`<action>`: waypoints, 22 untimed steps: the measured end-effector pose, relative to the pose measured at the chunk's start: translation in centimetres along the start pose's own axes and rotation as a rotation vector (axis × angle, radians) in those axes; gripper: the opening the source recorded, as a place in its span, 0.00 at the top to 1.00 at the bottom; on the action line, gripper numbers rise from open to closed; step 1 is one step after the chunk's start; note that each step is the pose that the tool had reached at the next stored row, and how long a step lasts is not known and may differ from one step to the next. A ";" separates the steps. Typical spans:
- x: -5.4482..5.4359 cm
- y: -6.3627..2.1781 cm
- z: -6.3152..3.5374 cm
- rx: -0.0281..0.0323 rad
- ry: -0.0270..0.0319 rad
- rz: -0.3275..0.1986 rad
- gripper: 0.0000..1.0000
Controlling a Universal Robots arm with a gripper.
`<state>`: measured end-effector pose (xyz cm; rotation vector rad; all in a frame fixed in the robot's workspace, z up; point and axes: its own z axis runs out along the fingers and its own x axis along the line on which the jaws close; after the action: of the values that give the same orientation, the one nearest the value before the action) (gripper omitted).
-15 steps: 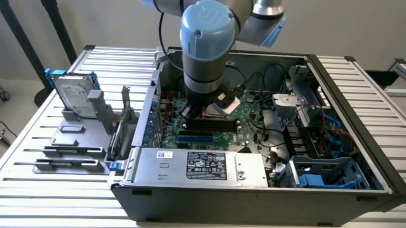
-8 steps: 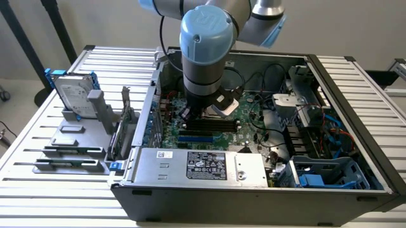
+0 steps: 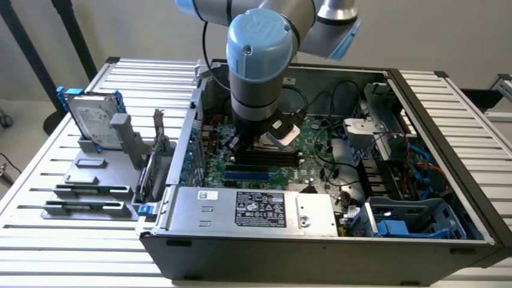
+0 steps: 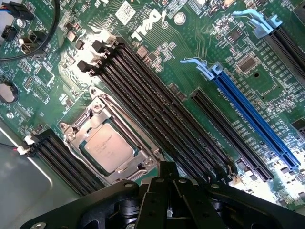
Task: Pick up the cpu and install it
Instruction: 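Install the first cpu locking lever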
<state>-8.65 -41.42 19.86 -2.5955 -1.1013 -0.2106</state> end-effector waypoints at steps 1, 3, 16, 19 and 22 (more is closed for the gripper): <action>0.0 -0.04 0.05 0.0001 0.0001 0.000 0.89; 0.0 -0.09 0.15 0.0001 0.0000 0.000 0.89; -0.1 -0.19 0.83 0.0012 -0.0013 0.001 0.89; -0.1 -0.23 0.85 0.0060 -0.0059 0.003 0.89; -0.1 -0.25 0.85 0.0103 -0.0140 0.006 0.89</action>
<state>-8.86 -41.01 19.10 -2.5948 -1.0962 -0.1851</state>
